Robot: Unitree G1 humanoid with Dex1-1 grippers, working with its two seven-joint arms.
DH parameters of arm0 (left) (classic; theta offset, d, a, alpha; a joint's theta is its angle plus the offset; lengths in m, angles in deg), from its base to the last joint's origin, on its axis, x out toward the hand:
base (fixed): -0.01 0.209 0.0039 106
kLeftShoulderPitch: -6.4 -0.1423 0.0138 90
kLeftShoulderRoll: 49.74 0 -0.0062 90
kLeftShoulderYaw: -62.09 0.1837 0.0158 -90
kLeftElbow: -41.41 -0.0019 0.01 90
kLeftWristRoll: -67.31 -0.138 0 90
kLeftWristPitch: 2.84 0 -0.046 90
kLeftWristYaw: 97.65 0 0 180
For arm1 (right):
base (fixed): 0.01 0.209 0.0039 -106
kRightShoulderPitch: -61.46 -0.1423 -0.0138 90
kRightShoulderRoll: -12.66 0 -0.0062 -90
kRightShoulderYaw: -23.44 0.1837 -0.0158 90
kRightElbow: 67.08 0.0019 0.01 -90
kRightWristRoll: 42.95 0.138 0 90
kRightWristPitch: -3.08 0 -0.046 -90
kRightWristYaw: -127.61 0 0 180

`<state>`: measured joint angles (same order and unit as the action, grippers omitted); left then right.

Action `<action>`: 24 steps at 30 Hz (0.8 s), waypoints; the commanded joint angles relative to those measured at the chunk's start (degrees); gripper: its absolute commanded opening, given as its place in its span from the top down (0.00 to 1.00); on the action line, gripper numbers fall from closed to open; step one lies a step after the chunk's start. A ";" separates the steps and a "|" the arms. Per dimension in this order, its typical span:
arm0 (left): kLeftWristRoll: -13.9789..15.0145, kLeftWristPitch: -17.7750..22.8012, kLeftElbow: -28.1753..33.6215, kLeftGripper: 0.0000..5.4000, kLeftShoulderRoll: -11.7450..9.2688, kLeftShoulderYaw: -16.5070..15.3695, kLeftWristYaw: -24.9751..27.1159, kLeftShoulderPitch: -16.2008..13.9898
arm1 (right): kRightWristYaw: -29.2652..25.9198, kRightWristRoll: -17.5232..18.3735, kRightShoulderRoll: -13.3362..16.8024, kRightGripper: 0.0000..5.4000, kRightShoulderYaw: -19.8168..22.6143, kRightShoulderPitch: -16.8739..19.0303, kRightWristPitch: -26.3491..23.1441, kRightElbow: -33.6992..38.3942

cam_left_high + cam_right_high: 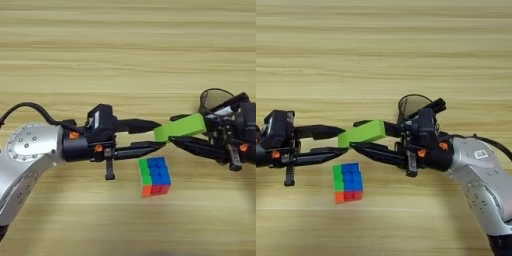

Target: Move the objects on the table

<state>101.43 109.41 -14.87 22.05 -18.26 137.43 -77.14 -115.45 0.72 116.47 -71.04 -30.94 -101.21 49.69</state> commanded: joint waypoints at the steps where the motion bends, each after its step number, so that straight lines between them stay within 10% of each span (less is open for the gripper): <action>1: -0.80 0.60 -1.56 0.76 -0.29 -1.64 -1.77 0.70 | -1.00 0.39 0.85 0.71 0.42 -0.25 -0.30 1.47; 24: -2.60 -0.66 -3.78 0.34 0.04 -1.92 -3.50 0.76 | -0.43 -0.63 0.31 0.73 0.76 -0.63 0.38 0.31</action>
<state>99.74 109.14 -17.94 22.21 -18.76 134.84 -76.97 -115.35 0.61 116.55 -70.59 -30.94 -101.26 49.78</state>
